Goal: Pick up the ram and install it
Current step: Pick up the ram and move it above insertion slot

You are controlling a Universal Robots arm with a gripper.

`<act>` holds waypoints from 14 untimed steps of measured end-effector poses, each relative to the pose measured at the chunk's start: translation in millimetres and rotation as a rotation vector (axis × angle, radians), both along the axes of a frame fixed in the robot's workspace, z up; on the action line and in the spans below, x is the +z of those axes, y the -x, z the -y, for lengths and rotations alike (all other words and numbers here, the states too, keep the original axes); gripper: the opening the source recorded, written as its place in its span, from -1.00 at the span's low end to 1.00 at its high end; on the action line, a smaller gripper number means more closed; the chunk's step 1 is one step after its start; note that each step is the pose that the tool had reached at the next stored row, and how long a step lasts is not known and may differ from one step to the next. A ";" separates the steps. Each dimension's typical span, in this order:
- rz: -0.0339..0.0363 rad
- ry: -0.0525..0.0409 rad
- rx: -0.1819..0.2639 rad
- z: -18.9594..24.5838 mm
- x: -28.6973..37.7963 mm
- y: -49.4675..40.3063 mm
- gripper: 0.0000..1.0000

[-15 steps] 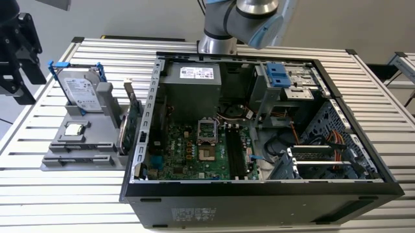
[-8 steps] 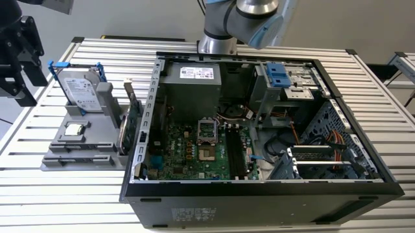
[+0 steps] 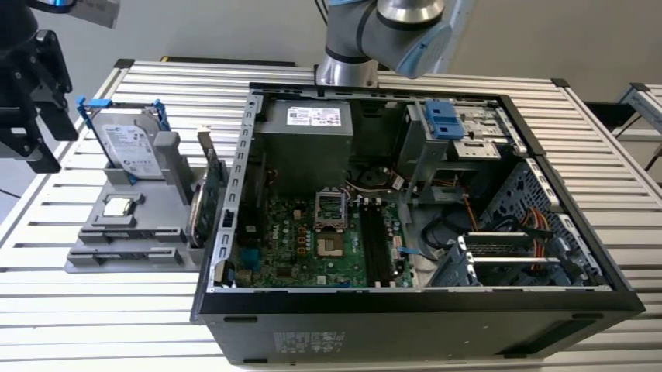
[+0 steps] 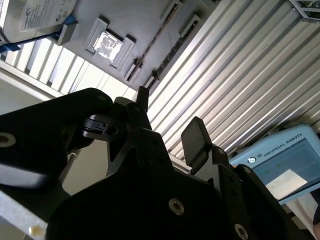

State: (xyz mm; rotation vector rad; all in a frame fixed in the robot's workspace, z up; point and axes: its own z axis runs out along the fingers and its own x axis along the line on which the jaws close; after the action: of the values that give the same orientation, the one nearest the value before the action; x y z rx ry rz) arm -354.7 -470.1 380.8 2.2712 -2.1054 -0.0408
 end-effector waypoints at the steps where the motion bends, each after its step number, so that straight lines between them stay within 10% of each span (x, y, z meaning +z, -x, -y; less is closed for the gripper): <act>1: 0.0000 0.0000 0.000 0.0 -0.5 0.0 1.00; 14: 0.0136 0.0001 0.000 0.1 -8.8 -0.1 1.00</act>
State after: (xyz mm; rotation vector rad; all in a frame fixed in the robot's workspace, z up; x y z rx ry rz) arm -354.7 -470.2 372.0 2.2781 -2.1117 -0.0253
